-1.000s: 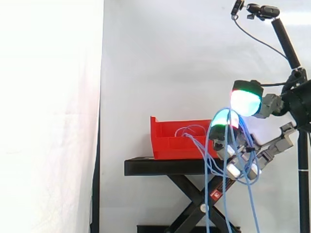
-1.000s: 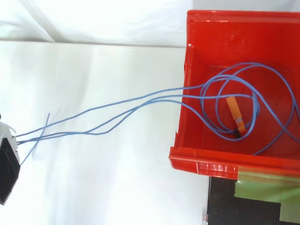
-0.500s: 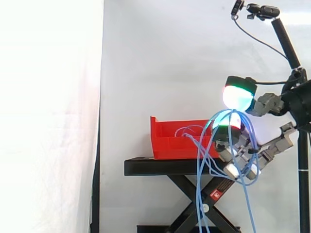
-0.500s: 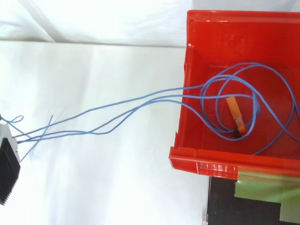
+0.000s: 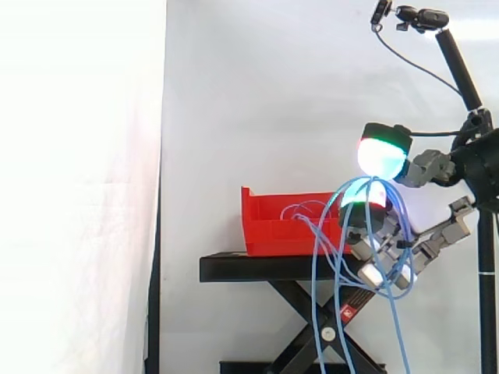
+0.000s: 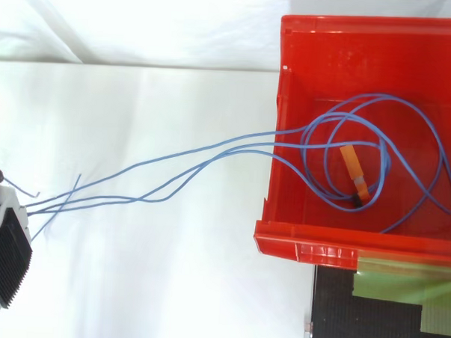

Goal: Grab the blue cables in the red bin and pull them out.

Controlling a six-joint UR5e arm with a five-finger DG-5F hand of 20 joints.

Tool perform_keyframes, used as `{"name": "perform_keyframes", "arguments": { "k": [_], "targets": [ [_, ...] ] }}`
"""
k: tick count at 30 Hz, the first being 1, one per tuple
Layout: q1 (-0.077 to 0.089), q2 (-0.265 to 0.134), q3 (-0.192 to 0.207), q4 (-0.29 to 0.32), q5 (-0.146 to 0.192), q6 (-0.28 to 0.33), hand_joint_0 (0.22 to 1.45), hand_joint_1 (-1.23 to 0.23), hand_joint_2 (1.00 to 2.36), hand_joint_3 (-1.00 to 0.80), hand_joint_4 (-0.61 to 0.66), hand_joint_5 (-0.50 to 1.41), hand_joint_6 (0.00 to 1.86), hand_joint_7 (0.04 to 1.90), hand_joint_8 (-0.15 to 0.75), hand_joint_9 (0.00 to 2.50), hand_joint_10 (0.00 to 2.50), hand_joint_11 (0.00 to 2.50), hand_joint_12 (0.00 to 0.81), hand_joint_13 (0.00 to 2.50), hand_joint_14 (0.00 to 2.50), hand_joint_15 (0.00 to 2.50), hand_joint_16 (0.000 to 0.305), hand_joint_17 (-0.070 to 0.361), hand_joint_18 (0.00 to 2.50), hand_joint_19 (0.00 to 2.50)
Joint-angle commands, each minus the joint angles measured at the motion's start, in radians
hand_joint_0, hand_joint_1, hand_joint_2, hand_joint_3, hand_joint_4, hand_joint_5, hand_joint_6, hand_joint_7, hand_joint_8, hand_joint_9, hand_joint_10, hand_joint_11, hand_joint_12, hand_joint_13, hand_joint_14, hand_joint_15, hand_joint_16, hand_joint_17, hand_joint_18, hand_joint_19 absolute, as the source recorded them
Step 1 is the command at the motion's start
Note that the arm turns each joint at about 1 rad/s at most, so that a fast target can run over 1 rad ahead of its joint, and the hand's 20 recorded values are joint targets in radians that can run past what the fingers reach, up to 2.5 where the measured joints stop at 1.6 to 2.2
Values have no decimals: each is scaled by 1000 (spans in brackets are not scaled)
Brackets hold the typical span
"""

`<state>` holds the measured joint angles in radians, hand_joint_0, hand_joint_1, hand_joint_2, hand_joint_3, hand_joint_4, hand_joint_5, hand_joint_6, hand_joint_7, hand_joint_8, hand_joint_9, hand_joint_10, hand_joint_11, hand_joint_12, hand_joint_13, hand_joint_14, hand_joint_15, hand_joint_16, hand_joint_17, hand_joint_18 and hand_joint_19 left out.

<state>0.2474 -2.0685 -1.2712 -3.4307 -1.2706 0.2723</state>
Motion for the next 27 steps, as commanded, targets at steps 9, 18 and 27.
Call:
{"name": "perform_keyframes", "arguments": {
  "k": [9, 18, 27],
  "targets": [
    [-3, 1, 0, -2, -1, 0, 679, -972, 1000, -1000, 145, 898, 433, 696, 225, 840, 31, 860, 345, 643, 24, 685, 52, 116, 531, 972],
    [-5, 1, 1, -7, -3, 0, 680, -980, 1000, -1000, 150, 897, 470, 681, 223, 840, 31, 861, 345, 643, 26, 679, 52, 116, 539, 962],
    [-5, 1, 0, -7, -3, 0, 681, -987, 1000, -1000, 149, 902, 487, 679, 224, 842, 31, 862, 343, 644, 26, 681, 51, 116, 546, 970]
  ]
}}
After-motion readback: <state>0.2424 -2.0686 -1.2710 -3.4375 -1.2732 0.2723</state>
